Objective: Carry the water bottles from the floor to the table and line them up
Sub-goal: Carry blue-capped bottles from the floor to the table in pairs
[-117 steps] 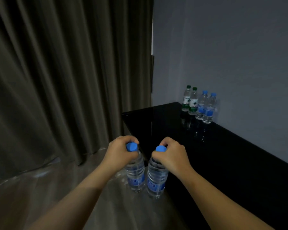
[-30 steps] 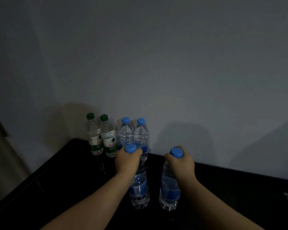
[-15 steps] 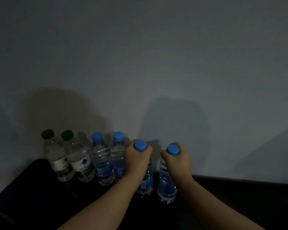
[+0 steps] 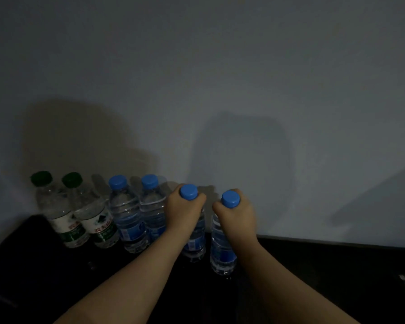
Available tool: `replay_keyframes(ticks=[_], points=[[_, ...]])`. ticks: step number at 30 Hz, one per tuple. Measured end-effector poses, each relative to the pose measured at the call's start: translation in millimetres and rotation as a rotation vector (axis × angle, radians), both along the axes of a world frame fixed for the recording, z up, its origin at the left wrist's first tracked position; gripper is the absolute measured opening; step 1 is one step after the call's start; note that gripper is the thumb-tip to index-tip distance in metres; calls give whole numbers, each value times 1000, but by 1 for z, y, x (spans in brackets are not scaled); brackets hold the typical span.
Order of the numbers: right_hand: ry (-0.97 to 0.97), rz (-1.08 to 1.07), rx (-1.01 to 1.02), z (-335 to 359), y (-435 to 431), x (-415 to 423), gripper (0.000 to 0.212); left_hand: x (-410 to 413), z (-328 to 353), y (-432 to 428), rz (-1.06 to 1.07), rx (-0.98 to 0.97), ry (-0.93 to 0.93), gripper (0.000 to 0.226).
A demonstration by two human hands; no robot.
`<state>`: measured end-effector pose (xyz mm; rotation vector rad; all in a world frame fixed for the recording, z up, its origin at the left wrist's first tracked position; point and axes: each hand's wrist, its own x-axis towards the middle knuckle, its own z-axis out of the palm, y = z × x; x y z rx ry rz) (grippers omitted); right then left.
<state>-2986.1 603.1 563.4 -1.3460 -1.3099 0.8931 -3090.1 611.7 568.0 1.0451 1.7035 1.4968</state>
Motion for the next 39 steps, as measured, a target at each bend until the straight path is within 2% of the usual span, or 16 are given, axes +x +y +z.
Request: replay_keyframes(ticks=[7, 13, 17, 22, 25, 30, 33, 39], points=[[7, 6, 0, -3, 0, 1, 20, 0, 0, -1, -26, -26, 64, 21], [25, 61, -3, -3, 0, 3, 21, -5, 1, -6, -91, -24, -3, 13], [31, 109, -15, -1, -1, 4, 20, -6, 4, -8, -129, -38, -38, 16], [58, 178, -102, 11, 0, 9, 26, -5, 13, -7, -118, -145, -39, 30], [0, 149, -120, 20, 0, 14, 31, -7, 21, -10, -125, -155, 6, 30], [-318, 93, -87, 39, -6, 17, 50, -12, 40, -18, -123, -79, 308, 22], [-543, 73, -72, 53, -19, 19, 47, -17, 54, -33, -127, -53, 570, 20], [-856, 71, -15, 76, -65, 27, 45, -23, 78, -80, -165, -62, 1062, 28]])
